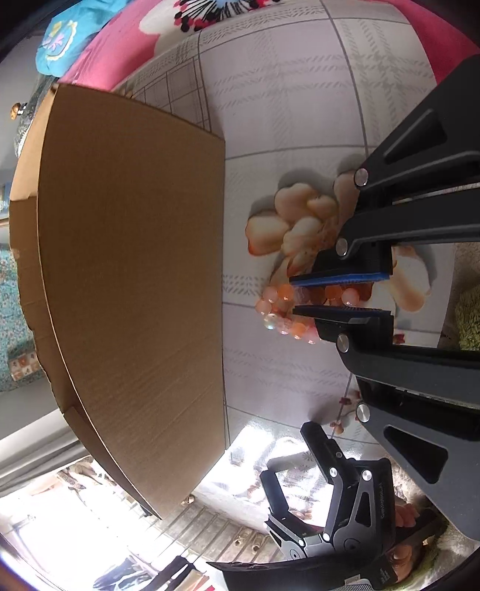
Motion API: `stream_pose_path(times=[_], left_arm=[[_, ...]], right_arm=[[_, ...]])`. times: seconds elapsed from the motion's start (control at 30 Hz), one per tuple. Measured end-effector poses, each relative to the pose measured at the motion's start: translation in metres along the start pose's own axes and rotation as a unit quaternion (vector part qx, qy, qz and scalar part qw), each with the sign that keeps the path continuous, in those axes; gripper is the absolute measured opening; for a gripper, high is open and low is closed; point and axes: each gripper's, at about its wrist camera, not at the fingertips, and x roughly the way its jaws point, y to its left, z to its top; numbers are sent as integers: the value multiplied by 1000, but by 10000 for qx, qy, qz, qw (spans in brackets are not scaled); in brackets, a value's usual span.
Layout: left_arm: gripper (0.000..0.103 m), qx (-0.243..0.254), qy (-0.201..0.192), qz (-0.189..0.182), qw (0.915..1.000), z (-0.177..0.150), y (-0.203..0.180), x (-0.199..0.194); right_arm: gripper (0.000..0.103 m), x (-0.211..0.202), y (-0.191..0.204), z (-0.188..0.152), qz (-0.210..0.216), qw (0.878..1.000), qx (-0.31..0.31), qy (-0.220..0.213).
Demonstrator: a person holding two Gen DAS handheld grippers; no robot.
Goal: Organize jewelry
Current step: 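Move both open grippers back toward the pink bead bracelet on the table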
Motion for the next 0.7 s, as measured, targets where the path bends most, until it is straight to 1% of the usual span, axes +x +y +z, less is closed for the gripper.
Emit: stream_pose_path(times=[0.07,0.13,0.2,0.23,0.27,0.3,0.33,0.4,0.47,0.53,0.6,0.63,0.7], left_arm=[[95,-22,7,12,10000,0,0,1],[95,-37,12,19,10000,1,-1,1],[95,-39,11,20,10000,1,-1,1],[95,-39,8,19,10000,1,-1,1],[95,-41,1,20,10000,1,-1,1],[95,-44,-7,23,10000,0,-2,0],[95,-48,-10,26,10000,-1,-2,0],[95,-53,-6,28,10000,-1,-3,0],[95,-53,-1,28,10000,-2,-2,0],[95,-52,5,29,10000,-2,-3,-1],[95,-53,5,29,10000,-2,-3,-1],[95,-52,8,30,10000,-2,-3,-1],[95,-56,9,31,10000,-2,-3,-1]], right_arm=[[12,3,9,2,30,10000,-90,16],[15,6,11,5,76,9999,-120,45],[27,6,11,8,90,9999,-89,45],[30,4,11,8,59,10000,-79,17],[36,1,10,8,13,10000,-67,-19],[42,-2,8,9,-44,10000,-40,-59],[45,-3,3,9,-102,9999,-6,-93],[59,-9,-5,10,-300,9994,107,-165],[68,-14,-15,9,-509,9982,244,-196],[73,-16,-24,8,-624,9972,377,-165],[82,-16,-35,6,-667,9960,594,-77],[83,-15,-41,5,-658,9954,692,-31],[96,-17,-46,3,-546,9956,757,-92]])
